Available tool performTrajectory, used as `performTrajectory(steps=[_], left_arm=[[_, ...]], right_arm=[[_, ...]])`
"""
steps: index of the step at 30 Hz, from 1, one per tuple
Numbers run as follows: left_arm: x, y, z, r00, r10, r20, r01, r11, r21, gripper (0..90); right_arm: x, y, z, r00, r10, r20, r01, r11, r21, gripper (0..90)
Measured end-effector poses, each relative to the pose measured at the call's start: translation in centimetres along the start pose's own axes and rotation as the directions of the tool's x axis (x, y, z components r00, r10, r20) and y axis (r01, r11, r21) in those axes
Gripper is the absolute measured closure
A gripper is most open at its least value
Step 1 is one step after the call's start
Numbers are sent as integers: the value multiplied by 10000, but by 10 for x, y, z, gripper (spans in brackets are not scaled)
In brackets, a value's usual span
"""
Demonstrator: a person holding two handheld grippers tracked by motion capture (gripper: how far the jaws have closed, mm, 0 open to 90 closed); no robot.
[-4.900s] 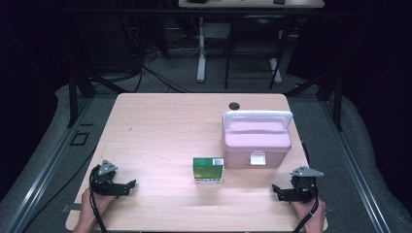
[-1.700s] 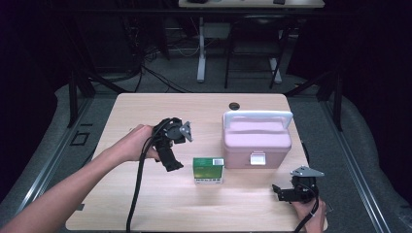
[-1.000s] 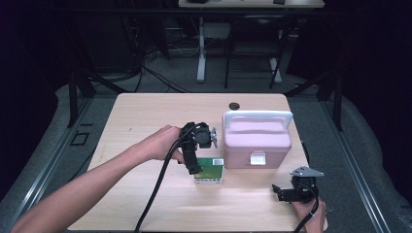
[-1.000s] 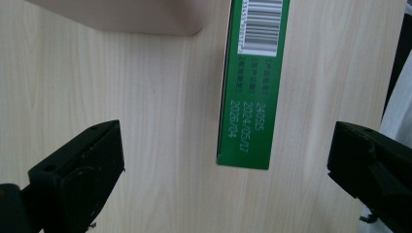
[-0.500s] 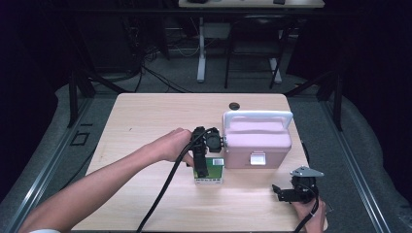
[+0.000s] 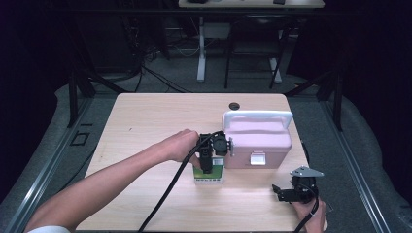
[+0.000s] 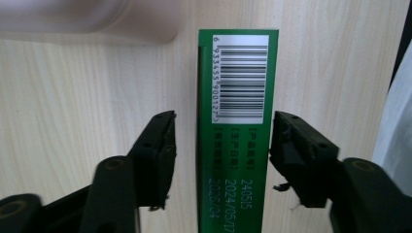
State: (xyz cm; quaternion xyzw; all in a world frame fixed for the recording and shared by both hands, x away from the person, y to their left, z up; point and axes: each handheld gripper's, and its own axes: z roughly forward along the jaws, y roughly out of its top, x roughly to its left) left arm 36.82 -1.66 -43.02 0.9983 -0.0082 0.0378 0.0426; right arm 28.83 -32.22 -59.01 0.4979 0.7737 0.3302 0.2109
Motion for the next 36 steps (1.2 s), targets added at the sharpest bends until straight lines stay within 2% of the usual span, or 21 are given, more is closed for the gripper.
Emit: performTrajectory(steps=[1, 4, 6, 8, 13, 20, 28, 32, 36], left_arm=[[0, 1, 1, 10000, 1, 63, -1, 10000, 61, 434], [1, 2, 4, 9998, -87, 189, 84, 9998, 161, 507], [1, 2, 6, 9990, -139, 424, 128, 9995, 279, 562], [2, 2, 6, 9991, -96, 418, 81, 9993, 371, 594], [2, 3, 6, 9983, 8, 576, -35, 9990, 457, 615], [1, 3, 6, 9983, 70, 574, -102, 9984, 559, 630], [-2, -1, -1, 9979, 213, 619, -233, 9992, 315, 634], [-3, -6, -6, 9983, 73, 574, -90, 9995, 293, 634], [-4, -16, -13, 9988, -236, 426, 230, 9996, 154, 634]], right_arm=[[0, 0, 0, 10000, 0, 0, 0, 10000, 0, 0], [0, 0, 0, 10000, 6, -1, -6, 10000, -1, 0], [0, 0, 0, 10000, 12, 6, -12, 10000, -2, 0], [0, 0, 0, 10000, 14, 2, -14, 10000, -11, 0], [0, 0, 0, 10000, 23, 4, -23, 10000, -12, 0], [0, 0, 0, 10000, 23, 9, -23, 10000, -11, 0], [0, 0, 0, 10000, 19, 21, -19, 10000, -6, 0], [0, 0, 0, 10000, 23, 24, -23, 10000, -6, 0], [0, 0, 0, 10000, 0, 18, 0, 10000, -6, 0]])
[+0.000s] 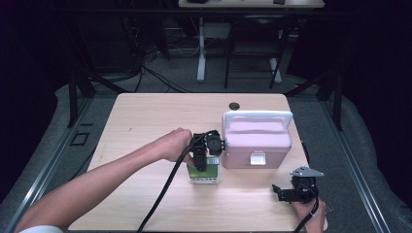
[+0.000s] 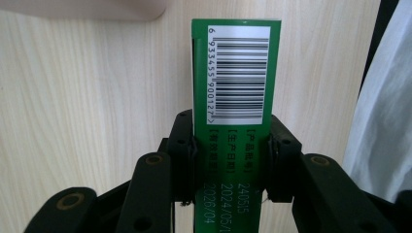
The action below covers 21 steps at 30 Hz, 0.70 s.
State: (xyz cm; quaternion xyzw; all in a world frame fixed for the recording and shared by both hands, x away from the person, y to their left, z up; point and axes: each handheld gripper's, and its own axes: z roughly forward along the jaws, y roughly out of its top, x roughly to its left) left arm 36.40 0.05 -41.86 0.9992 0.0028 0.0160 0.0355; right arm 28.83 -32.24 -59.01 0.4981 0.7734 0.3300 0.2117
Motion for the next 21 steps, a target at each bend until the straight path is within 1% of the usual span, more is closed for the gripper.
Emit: performTrajectory(steps=[1, 4, 7, 11, 12, 16, 17, 19, 20, 21], left_arm=[[0, -3, -2, 10000, 13, 6, -13, 10000, 34, 634], [1, -12, -6, 9997, -233, 98, 233, 9997, -35, 634], [1, -22, -7, 9991, -392, 156, 392, 9992, -18, 634], [2, -35, -11, 9982, -604, -22, 604, 9982, 17, 634], [3, -38, -12, 9978, -660, 13, 660, 9978, 40, 634], [2, -50, -16, 9965, -829, -127, 830, 9965, 51, 633], [2, -51, -17, 9962, -874, -54, 875, 9962, 51, 633], [2, -56, -19, 9958, -900, -137, 901, 9959, 71, 633], [2, -59, -20, 9944, -1045, -164, 1045, 9945, 4, 633], [3, -62, -21, 9939, -1093, -131, 1093, 9940, -26, 633]], right_arm=[[0, 0, 0, 10000, 22, 10, -22, 10000, 0, 0], [0, 0, 0, 10000, 16, -3, -16, 10000, 5, 0], [0, 0, 0, 10000, 21, 5, -21, 10000, 4, 0], [0, 0, 0, 10000, 19, 15, -19, 10000, 6, 0], [0, 0, 0, 10000, 19, 15, -19, 10000, 6, 0], [0, 0, 0, 10000, 13, 2, -13, 10000, 5, 0], [0, 0, 0, 10000, 18, 18, -18, 10000, 7, 0], [0, 0, 0, 10000, 20, 23, -20, 10000, -2, 0], [0, 0, 0, 10000, 20, 21, -20, 10000, 6, 0], [0, 0, 0, 10000, 30, 32, -30, 10000, 1, 0]])
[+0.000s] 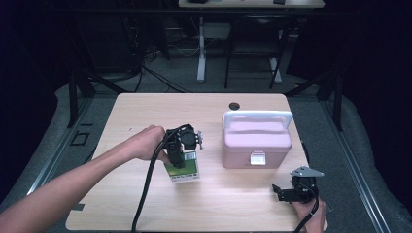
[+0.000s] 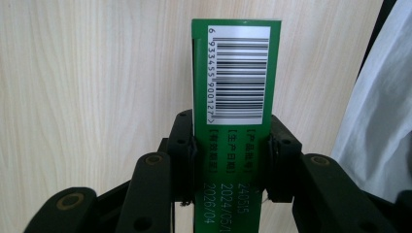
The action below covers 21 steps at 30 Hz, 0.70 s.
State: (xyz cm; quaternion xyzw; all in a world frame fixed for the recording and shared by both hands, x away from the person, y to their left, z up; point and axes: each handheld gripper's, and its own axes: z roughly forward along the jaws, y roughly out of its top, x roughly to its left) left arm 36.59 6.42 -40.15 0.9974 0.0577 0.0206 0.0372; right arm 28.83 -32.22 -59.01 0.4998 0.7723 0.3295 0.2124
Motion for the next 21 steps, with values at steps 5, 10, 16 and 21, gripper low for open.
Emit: performTrajectory(steps=[5, 10, 16, 21], left_arm=[[6, -18, -5, 9991, -412, -45, 412, 9991, -27, 633], [11, -40, -11, 9957, -904, -223, 903, 9959, -19, 633], [18, -64, -16, 9869, -1586, -307, 1582, 9873, -135, 633], [28, -87, -19, 9731, -2280, -333, 2278, 9737, -82, 633]], right_arm=[[0, 0, 0, 10000, -2, -5, 2, 10000, -4, 0], [0, 0, 0, 10000, -19, 1, 19, 10000, 13, 0], [1, 0, 0, 9997, 235, 15, -235, 9997, -50, 0], [0, 0, 0, 10000, 48, 12, -48, 10000, 3, 0]])
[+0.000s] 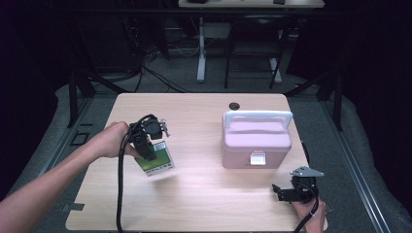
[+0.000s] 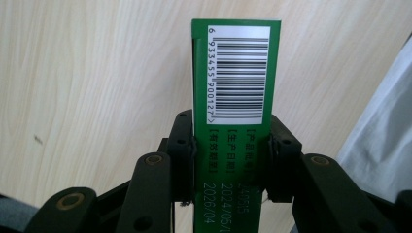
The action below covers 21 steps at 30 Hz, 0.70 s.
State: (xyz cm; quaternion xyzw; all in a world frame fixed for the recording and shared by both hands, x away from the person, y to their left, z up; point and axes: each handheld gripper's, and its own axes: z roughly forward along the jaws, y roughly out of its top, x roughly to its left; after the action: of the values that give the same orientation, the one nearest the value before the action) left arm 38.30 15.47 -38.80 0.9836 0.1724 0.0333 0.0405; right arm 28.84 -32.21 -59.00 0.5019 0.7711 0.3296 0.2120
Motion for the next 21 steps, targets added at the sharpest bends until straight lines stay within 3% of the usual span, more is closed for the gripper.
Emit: performTrajectory(steps=[4, 9, 15, 19, 21], left_arm=[[16, -17, 1, 9975, -700, -114, 700, 9975, 28, 633], [34, -35, 2, 9885, -1497, -236, 1497, 9887, -2, 633], [52, -51, 5, 9724, -2299, -388, 2299, 9732, -39, 633], [63, -61, 7, 9562, -2913, -306, 2913, 9566, -22, 633], [68, -65, 7, 9501, -3096, -383, 3100, 9507, 52, 633]], right_arm=[[1, 0, 0, 9998, 186, 4, -186, 9998, -49, 0], [1, 0, 0, 9998, 194, 12, -194, 9998, -66, 0], [1, 0, 0, 9998, 213, 14, -213, 9998, -57, 0], [0, 0, 0, 10000, 16, 2, -16, 10000, -4, 0], [1, 0, 0, 9998, 204, 3, -204, 9998, -60, 0]])
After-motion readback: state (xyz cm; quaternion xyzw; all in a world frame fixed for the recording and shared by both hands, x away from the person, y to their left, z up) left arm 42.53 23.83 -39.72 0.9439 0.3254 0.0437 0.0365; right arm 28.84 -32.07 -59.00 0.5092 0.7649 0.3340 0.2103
